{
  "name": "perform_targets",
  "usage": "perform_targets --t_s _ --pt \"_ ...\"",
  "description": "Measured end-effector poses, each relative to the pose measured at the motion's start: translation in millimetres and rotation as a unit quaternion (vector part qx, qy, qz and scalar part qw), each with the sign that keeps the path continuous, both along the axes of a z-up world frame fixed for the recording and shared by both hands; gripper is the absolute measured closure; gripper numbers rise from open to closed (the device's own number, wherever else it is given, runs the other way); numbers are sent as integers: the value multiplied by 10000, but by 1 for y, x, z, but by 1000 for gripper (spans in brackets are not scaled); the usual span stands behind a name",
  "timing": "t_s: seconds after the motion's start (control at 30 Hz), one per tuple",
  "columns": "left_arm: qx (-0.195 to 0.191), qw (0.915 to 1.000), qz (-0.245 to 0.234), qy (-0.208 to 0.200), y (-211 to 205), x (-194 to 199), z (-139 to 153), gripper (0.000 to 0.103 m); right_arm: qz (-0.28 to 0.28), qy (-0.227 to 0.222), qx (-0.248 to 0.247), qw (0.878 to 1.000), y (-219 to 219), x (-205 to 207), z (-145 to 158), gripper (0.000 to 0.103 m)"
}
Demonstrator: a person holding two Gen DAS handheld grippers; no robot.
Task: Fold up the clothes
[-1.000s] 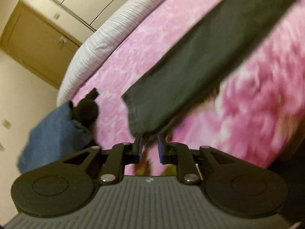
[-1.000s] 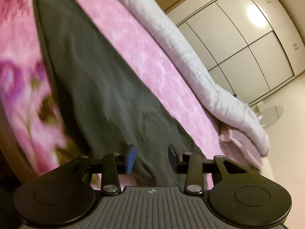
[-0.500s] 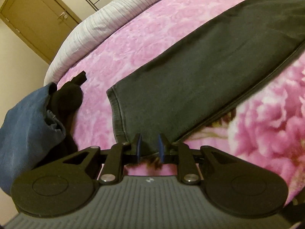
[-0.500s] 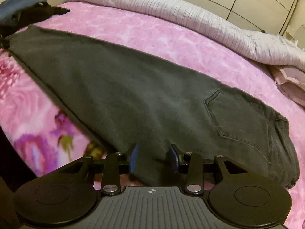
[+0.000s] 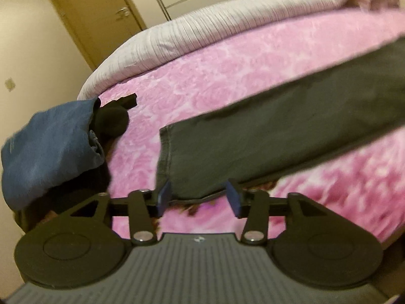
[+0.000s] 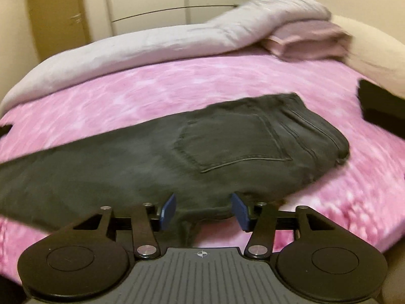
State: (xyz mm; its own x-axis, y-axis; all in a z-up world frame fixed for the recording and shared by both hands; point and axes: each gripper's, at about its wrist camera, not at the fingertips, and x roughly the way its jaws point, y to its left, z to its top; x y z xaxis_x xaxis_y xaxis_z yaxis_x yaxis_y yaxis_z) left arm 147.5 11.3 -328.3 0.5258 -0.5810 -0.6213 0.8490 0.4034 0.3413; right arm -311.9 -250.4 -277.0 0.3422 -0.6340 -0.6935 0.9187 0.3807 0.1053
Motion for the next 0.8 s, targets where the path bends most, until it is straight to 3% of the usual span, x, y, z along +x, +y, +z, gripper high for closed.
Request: perform_targets --t_s 0.1,0.3,0.5,0.8 --pt "-265 9993 38 252 -2 -7 4 42 -10 69 49 10000 2 4 0 43" --pt "-337 9979 181 523 -6 -13 2 21 56 181 130 9997 9 13 -1 37" --pt "-276 9968 390 645 -2 -14 -6 20 165 294 198 9992 16 24 -2 34" --pt "-159 9969 461 623 13 -9 -18 19 1112 482 55 9926 47 77 -3 33"
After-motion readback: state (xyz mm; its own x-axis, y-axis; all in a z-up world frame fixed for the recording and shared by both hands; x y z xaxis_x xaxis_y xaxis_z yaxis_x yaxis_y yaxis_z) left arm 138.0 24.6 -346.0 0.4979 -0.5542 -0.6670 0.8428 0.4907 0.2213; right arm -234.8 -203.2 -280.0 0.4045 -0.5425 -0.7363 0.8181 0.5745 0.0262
